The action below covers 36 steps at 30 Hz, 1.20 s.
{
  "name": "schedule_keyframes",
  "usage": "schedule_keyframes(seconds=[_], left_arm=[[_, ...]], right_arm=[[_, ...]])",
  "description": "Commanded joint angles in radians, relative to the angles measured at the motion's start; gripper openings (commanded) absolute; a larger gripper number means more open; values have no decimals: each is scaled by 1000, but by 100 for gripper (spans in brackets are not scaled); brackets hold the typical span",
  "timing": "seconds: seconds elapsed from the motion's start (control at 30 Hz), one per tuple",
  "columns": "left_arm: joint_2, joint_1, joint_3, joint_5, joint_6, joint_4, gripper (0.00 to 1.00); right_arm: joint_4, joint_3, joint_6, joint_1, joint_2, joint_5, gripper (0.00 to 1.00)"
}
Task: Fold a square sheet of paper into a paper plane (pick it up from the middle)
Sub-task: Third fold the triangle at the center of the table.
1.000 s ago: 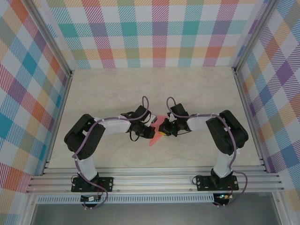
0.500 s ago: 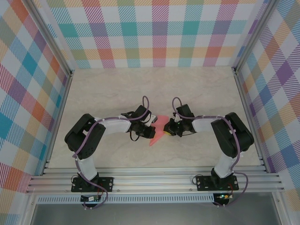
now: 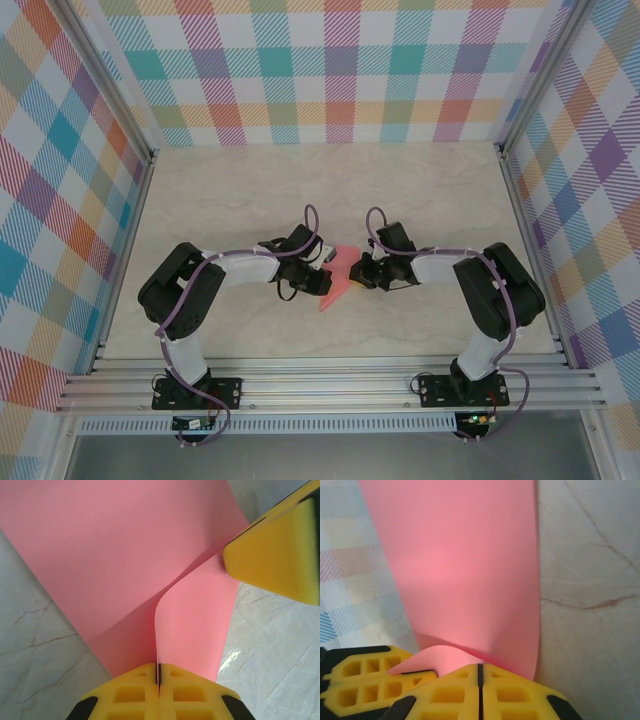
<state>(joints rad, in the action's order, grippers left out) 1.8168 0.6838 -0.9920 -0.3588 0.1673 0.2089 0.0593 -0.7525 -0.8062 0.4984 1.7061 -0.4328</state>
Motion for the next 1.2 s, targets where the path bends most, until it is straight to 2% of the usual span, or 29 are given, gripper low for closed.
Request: schedule_keyframes(seconds=[0.0, 0.3, 0.67, 0.77, 0.97, 1.1, 1.17], left_arm=[[50, -10, 15, 28, -11, 61, 0], [57, -10, 10, 18, -6, 60, 0], [44, -10, 6, 24, -5, 99, 0], [20, -13, -8, 28, 18, 117, 6], [-112, -35, -22, 71, 102, 154, 29], [-196, -38, -26, 97, 168, 178, 33], [-230, -38, -11, 35, 219, 136, 29]], right_arm=[[3, -23, 35, 26, -40, -41, 8], [20, -30, 15, 59, 30, -26, 8], [-74, -26, 39, 60, 90, 39, 5], [-76, -31, 32, 59, 93, 35, 5], [-99, -44, 25, 59, 93, 46, 4], [-106, -54, 20, 59, 98, 46, 4], [-117, -60, 19, 59, 103, 51, 4]])
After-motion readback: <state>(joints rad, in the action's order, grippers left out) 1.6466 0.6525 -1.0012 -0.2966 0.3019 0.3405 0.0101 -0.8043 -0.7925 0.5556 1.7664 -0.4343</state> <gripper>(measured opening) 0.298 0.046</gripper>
